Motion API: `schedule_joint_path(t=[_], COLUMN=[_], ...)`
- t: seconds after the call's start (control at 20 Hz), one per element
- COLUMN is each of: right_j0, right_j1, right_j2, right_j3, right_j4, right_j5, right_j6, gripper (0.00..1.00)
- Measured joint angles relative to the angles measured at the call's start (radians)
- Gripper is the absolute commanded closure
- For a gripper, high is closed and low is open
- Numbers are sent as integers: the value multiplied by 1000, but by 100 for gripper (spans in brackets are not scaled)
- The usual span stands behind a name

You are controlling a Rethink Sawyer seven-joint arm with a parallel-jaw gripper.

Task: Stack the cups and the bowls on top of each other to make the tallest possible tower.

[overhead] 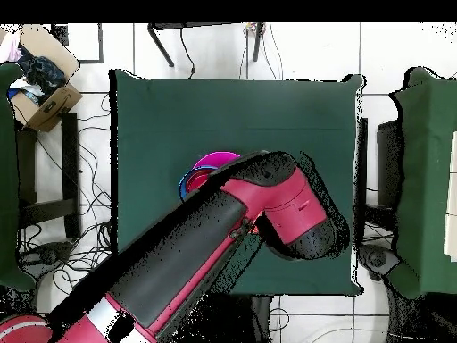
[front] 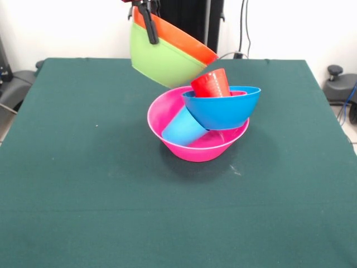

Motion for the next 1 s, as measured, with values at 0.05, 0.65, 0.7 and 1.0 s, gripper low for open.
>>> schedule_joint_path(t=[0.05,0.65,0.7,1.0], right_j0=[0,-19,-19,-23], right_j1=[0,2,2,5], right_j2=[0,0,0,0], right_j3=[0,0,0,0], right_j4=[4,83,85,104], right_j5=[2,22,22,22], right_j6=[0,0,0,0], gripper=[100,100,100,100])
